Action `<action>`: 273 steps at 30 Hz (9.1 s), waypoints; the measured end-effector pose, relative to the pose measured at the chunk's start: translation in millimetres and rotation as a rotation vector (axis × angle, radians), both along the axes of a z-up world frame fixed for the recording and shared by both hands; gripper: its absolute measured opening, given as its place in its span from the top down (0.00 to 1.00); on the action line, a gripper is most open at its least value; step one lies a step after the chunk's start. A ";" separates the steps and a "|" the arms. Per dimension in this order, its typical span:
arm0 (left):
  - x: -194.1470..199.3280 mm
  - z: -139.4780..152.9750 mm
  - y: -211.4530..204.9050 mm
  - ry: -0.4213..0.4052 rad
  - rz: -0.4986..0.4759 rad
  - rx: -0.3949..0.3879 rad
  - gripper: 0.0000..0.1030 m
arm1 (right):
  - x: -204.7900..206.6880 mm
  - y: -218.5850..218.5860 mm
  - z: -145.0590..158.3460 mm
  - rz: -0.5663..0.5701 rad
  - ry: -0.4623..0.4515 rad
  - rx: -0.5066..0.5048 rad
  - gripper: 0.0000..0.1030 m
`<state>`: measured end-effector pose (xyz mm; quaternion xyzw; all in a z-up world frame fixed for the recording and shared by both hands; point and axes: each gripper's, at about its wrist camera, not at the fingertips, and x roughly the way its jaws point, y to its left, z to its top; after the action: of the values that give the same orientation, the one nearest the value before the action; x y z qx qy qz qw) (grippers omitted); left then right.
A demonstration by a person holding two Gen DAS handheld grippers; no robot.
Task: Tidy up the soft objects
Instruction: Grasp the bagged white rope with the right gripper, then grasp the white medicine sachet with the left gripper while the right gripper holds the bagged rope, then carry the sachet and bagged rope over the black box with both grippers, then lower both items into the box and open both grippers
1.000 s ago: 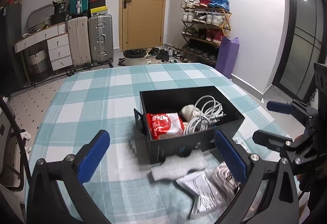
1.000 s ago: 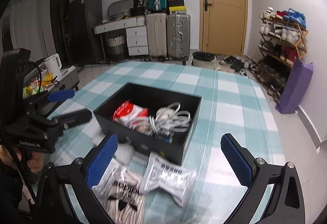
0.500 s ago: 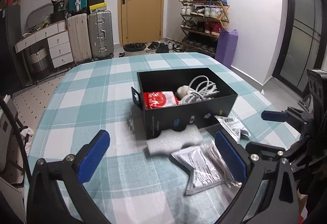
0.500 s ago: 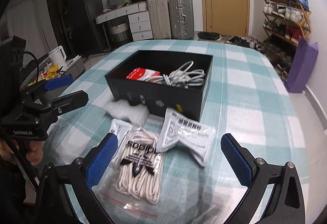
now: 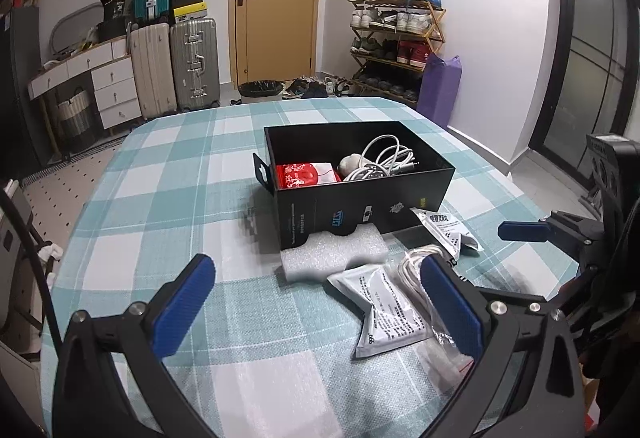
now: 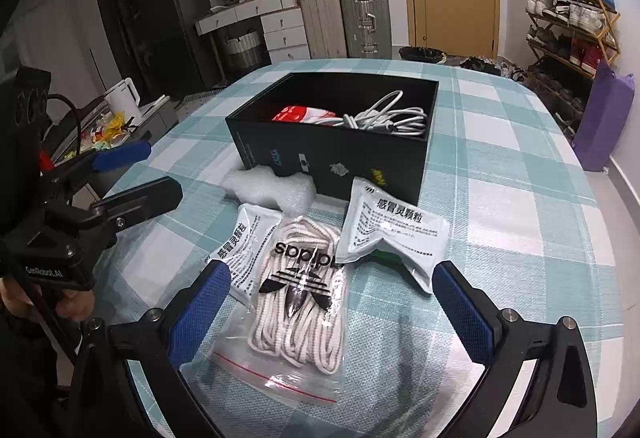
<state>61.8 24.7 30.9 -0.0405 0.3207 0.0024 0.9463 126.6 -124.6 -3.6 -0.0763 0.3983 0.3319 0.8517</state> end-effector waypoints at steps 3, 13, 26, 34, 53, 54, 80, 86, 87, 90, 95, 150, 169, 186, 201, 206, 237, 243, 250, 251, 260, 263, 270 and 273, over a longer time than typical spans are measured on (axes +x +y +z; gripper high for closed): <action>-2.8 -1.9 1.1 -0.002 0.007 -0.005 0.00 | 0.3 -1.0 -0.9 -0.006 0.010 0.009 0.01; -4.1 -18.3 5.9 0.022 0.005 -0.023 0.00 | 3.7 7.6 -17.2 -0.004 0.058 -0.016 0.01; 0.7 -39.6 10.1 0.071 -0.012 -0.072 0.00 | 2.2 24.1 -37.9 0.001 0.061 -0.111 0.01; 0.1 -41.1 4.1 0.081 -0.034 -0.059 0.00 | 3.7 23.3 -39.4 0.003 0.069 -0.124 0.01; -0.1 -43.4 4.6 0.086 -0.042 -0.073 0.00 | -8.2 28.1 -34.4 0.076 0.041 -0.098 0.46; 0.0 -43.5 4.7 0.087 -0.042 -0.074 0.00 | -9.1 28.4 -33.8 0.079 0.036 -0.098 0.47; -0.1 -40.9 -13.2 0.116 -0.047 0.015 0.00 | -24.3 12.6 10.8 0.087 -0.138 -0.040 0.57; 12.8 -43.9 -31.4 0.156 -0.068 0.024 0.00 | -20.4 0.7 21.0 0.052 -0.162 -0.025 0.57; 16.3 -45.3 -34.8 0.166 -0.064 0.031 0.00 | -19.5 -1.0 22.1 0.046 -0.162 -0.023 0.57; 26.6 -51.8 -43.2 0.216 -0.058 0.037 0.01 | -16.5 -5.1 23.6 0.029 -0.159 -0.019 0.57; 38.9 -57.7 -57.2 0.256 -0.063 0.058 0.01 | -15.7 -10.0 28.2 0.016 -0.166 -0.008 0.57; -4.2 -16.9 -33.0 0.104 -0.097 -0.021 0.71 | -17.6 -16.7 35.3 0.010 -0.170 0.046 0.57; 16.0 32.6 -16.1 0.002 -0.075 -0.027 0.71 | 0.7 -12.2 59.9 -0.024 -0.179 0.125 0.57; 61.4 56.0 4.0 -0.042 -0.057 -0.013 0.71 | 47.3 6.8 97.9 -0.013 -0.209 0.135 0.57; 109.0 40.2 6.8 -0.018 -0.052 -0.006 0.71 | 94.3 35.5 74.3 0.014 -0.159 0.070 0.57; 124.7 27.6 4.9 0.009 -0.051 -0.007 0.71 | 107.5 43.7 58.2 0.024 -0.143 0.039 0.57; 154.5 -14.1 1.6 0.099 -0.036 0.020 0.70 | 143.1 68.4 17.3 0.102 -0.103 -0.101 0.57; 156.1 -14.5 3.6 0.102 -0.041 0.013 0.68 | 145.6 70.2 14.3 0.109 -0.099 -0.108 0.56; 151.2 -10.7 6.3 0.101 -0.041 0.013 0.54 | 142.1 67.3 17.4 0.135 -0.106 -0.087 0.52; 149.7 -9.3 7.6 0.098 -0.044 0.004 0.52 | 141.0 66.1 18.6 0.134 -0.116 -0.083 0.51; 114.1 14.3 12.9 0.035 -0.039 0.011 0.13 | 111.4 32.4 45.9 0.058 -0.223 0.011 0.07; 99.0 20.3 14.4 0.008 -0.031 -0.003 0.06 | 100.3 19.9 48.5 0.007 -0.218 0.027 0.01; 66.3 23.1 14.1 -0.022 -0.009 0.012 0.05 | 75.2 0.2 44.3 -0.046 -0.182 0.076 0.01; 55.9 21.1 14.0 -0.021 -0.002 0.014 0.05 | 66.5 -4.8 40.8 -0.060 -0.175 0.079 0.00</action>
<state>117.7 38.8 52.0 -0.0334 0.3108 0.0034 0.9499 193.1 -129.4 37.2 -0.0593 0.3110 0.3137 0.8952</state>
